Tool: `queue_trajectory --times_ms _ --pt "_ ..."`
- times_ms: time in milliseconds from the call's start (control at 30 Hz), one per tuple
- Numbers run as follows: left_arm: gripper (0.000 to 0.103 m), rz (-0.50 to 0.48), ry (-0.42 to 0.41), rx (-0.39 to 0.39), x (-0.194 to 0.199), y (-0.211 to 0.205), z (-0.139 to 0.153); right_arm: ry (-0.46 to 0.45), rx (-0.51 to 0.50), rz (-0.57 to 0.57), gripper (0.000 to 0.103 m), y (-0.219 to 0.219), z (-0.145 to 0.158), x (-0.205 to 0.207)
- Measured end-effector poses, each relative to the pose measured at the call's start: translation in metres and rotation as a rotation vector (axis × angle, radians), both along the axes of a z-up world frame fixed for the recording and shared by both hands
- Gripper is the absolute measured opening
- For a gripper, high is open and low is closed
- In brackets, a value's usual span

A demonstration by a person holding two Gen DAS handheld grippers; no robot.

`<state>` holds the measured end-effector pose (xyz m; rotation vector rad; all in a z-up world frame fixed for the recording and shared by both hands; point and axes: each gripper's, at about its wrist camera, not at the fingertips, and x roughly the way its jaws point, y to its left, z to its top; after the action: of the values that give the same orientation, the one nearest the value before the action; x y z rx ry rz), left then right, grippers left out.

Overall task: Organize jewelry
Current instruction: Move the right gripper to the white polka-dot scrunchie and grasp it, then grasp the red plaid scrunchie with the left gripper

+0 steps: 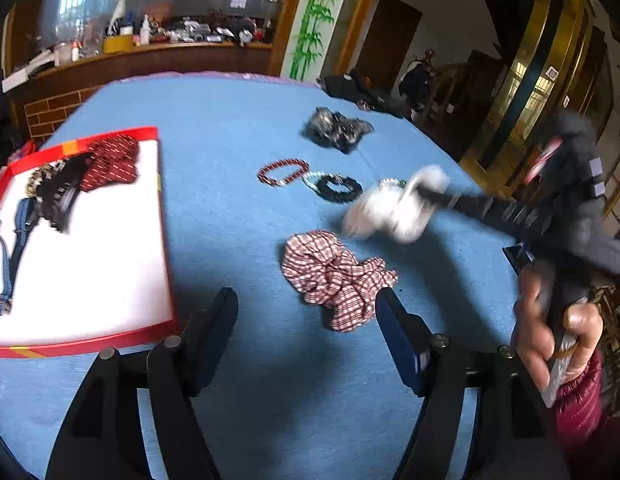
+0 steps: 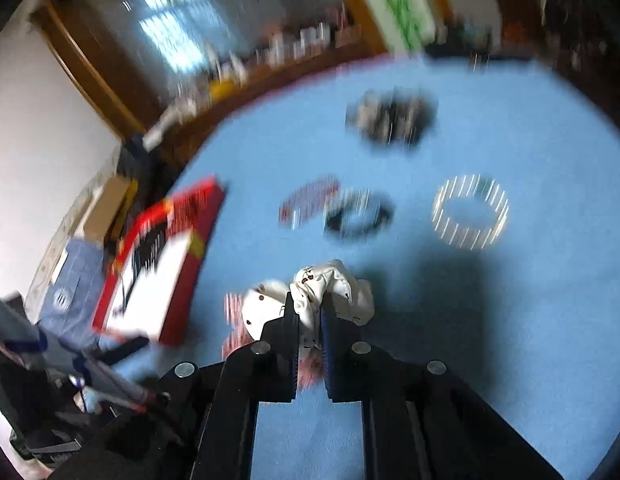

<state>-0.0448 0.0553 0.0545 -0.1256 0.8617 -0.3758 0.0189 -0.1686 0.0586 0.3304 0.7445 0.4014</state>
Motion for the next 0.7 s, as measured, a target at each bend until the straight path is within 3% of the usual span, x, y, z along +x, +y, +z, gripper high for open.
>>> queue_trajectory --times_ms 67,233,367,433,500,567,700 --pt "0.07 -0.019 0.014 -0.002 0.007 -0.009 -0.005 -0.08 0.021 -0.047 0.01 -0.016 0.009 -0.004" --pt "0.07 -0.058 0.087 -0.006 0.031 -0.04 -0.023 -0.04 0.114 -0.069 0.01 -0.04 0.0 0.0" --pt "0.07 -0.044 0.091 0.048 0.045 -0.061 -0.036 -0.059 0.134 -0.055 0.01 -0.042 0.005 -0.006" --pt "0.052 -0.015 0.098 0.084 0.052 -0.064 -0.046 -0.061 0.141 -0.05 0.011 -0.043 0.005 -0.005" --pt "0.022 -0.006 0.075 0.093 0.055 -0.063 -0.045 -0.062 0.142 -0.043 0.011 -0.042 0.006 -0.006" --pt "0.015 -0.013 0.074 0.04 0.057 -0.056 -0.043 -0.063 0.141 -0.033 0.011 -0.039 0.006 -0.006" --pt "0.014 0.003 -0.007 0.016 0.056 -0.046 -0.029 -0.071 0.109 -0.006 0.011 -0.03 0.006 -0.007"
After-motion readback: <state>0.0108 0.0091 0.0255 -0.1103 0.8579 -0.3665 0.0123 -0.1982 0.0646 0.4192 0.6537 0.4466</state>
